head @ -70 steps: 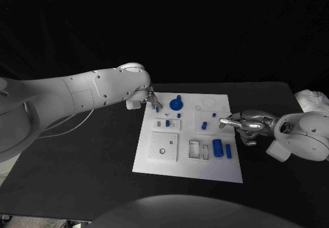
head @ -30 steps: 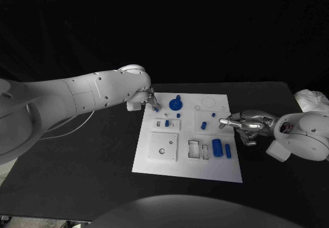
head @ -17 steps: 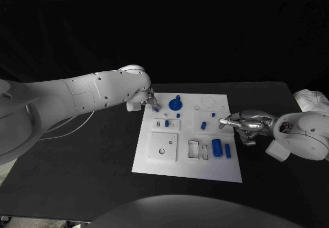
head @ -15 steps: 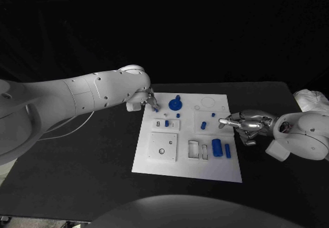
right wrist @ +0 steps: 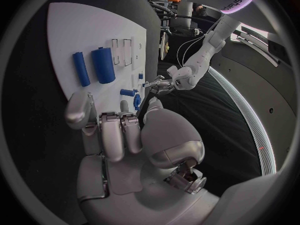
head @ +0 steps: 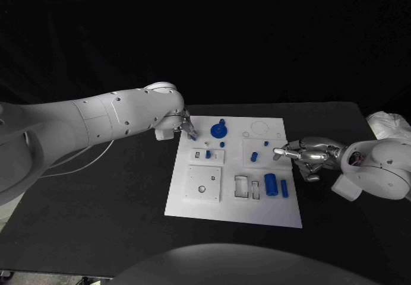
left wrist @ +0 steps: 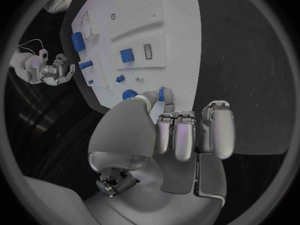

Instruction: Assemble the parts on the task board

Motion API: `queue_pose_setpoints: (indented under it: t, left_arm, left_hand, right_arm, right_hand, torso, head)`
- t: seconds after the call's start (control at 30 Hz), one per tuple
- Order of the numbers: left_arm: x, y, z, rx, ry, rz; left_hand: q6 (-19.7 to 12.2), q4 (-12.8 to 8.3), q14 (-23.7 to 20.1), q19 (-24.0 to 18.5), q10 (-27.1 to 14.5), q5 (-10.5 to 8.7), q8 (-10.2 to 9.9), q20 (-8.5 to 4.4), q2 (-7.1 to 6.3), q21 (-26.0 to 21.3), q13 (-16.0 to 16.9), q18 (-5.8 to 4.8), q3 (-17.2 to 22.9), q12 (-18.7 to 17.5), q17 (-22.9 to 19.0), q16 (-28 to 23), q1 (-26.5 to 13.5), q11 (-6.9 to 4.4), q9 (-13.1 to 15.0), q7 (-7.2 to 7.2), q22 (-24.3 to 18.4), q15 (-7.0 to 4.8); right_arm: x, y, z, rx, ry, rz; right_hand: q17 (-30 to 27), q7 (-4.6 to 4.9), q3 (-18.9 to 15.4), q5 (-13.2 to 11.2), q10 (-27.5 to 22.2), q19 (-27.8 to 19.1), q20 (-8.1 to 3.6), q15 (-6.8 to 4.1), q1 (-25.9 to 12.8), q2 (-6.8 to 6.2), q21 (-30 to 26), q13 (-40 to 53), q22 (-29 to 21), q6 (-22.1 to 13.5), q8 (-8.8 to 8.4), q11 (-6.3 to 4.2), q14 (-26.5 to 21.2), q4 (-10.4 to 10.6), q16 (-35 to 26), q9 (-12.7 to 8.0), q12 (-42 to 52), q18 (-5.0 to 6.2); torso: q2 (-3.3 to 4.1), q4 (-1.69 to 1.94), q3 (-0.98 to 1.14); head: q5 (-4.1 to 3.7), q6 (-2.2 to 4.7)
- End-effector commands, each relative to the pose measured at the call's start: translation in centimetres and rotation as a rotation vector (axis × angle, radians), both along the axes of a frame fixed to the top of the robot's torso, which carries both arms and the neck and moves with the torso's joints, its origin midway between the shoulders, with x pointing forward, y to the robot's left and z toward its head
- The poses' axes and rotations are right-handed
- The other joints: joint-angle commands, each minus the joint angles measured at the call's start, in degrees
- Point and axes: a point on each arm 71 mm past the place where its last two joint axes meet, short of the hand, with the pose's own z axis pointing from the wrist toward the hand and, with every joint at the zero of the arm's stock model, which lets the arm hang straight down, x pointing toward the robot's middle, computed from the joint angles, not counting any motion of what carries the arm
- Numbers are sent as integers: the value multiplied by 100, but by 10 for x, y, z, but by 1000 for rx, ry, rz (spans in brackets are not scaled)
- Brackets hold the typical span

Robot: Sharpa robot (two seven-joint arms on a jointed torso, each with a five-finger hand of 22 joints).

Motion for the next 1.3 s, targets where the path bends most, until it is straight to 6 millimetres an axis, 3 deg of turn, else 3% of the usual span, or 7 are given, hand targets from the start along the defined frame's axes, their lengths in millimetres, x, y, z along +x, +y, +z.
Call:
queue_pose_setpoints:
  t: [0.03,0.33,0.73,1.3]
  left_arm:
    - [-2,-3,4,-22,-12,-14]
    - [-17,-7,12,-17,23,-83]
    - [-42,-14,3,20,111,-175]
    - [-51,-17,-2,12,93,-165]
  left_hand:
    - [83,-94,603,220,606,-32,44,-41,-102,-7,1508,-34,143,14,1510,14,12,-37,10,-99,1256,-54]
    - [122,-112,603,199,606,-74,61,-45,-191,-48,1508,-25,207,14,1510,14,-11,-45,7,-110,1244,-61]
    - [72,-102,603,169,606,-181,24,-43,-212,-97,1508,-15,306,14,1510,14,-60,-34,-16,-95,1229,-53]
    - [67,-86,603,175,606,-205,20,-41,-196,-84,1508,-18,327,14,1510,14,-89,-29,-20,-88,1234,-50]
  right_arm:
    - [-1,0,-1,1,6,13]
    - [-1,0,-1,-3,8,10]
    - [-1,-1,-1,-5,11,10]
    - [-1,0,-2,-4,14,13]
  right_hand:
    - [984,-4,33,21,77,-26,25,11,45,-3,-14,298,739,28,11,-42,150,-1,-14,-7,-30,14]
    - [981,-4,34,28,72,-26,25,11,46,-5,-14,294,739,26,9,-41,148,-1,-17,-9,-33,13]
    - [980,-5,34,29,71,-28,25,11,46,-6,-18,294,738,26,8,-41,146,-1,-19,-9,-33,14]
    - [977,-6,34,32,65,-30,26,11,46,-10,-21,289,737,21,5,-41,144,-1,-21,-11,-36,15]
  torso:
    - [-1,9,3]
    - [2,19,1]
    - [5,19,-4]
    - [10,3,-5]
  head:
    - [-12,-1]
    - [1,-1]
    - [58,-1]
    - [113,-1]
